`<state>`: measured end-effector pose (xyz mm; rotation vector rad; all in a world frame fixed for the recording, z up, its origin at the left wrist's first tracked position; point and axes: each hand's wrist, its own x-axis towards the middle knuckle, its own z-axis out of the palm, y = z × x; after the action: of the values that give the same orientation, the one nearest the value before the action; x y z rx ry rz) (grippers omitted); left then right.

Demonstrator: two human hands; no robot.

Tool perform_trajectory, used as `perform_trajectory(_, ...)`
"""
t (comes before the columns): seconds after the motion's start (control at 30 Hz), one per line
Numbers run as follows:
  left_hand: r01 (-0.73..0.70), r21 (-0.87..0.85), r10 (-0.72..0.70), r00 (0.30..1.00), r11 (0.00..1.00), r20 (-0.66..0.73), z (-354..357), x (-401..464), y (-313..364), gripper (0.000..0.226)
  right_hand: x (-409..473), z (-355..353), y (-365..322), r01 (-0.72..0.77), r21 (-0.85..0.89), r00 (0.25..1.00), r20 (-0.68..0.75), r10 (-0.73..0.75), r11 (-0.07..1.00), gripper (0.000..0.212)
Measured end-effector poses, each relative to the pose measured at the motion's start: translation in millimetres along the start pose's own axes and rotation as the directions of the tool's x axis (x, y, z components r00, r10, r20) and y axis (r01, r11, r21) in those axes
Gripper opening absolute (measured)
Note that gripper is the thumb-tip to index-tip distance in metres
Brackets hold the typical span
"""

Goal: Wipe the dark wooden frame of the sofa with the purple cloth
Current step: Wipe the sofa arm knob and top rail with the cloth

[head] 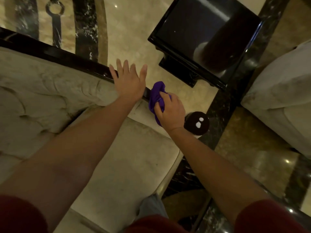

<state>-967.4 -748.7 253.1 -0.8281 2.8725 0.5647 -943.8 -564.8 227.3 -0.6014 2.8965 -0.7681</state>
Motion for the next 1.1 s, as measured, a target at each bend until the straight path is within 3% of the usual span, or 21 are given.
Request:
perform_trajectory(0.17, 0.000, 0.172, 0.017, 0.995, 0.985, -0.094, 15.1, -0.7, -0.9, 0.075, -10.4, 4.5, 16.4, 0.006, 0.021, 0.999, -0.033, -0.005, 1.000, 0.046)
perform_trajectory(0.57, 0.021, 0.224, 0.022, 0.982, 0.974, -0.188, 22.8, 2.4, -1.0, 0.068, -31.1, 1.9, 39.5, 0.019, 0.029, 0.996, -0.089, -0.016, 0.999, 0.045)
perform_trajectory(0.73, 0.036, 0.242, 0.012, 0.981, 0.970, -0.195, 22.3, 3.9, -1.3, 0.067, -40.0, 1.6, 56.2, 0.060, -0.031, 0.996, -0.068, -0.062, 0.998, 0.045)
perform_trajectory(0.93, 0.021, 0.278, 0.010, 0.994, 0.960, -0.110, 16.6, -1.3, 3.4, 0.065, -54.1, -4.8, 80.5, 0.098, -0.190, 0.994, -0.022, -0.104, 0.977, 0.048)
perform_trajectory(1.0, -0.057, 0.299, 0.082, 0.994, 0.952, -0.070, 12.9, -6.3, 8.9, 0.068, -54.6, -7.1, 81.0, 0.115, -0.208, 0.993, -0.001, -0.118, 0.971, 0.049)
perform_trajectory(1.1, -0.317, 0.389, 0.330, 0.943, 0.865, 0.036, 18.3, -30.2, 47.1, 0.069, -55.5, -13.3, 84.1, 0.143, -0.268, 0.989, 0.065, -0.130, 0.953, 0.048)
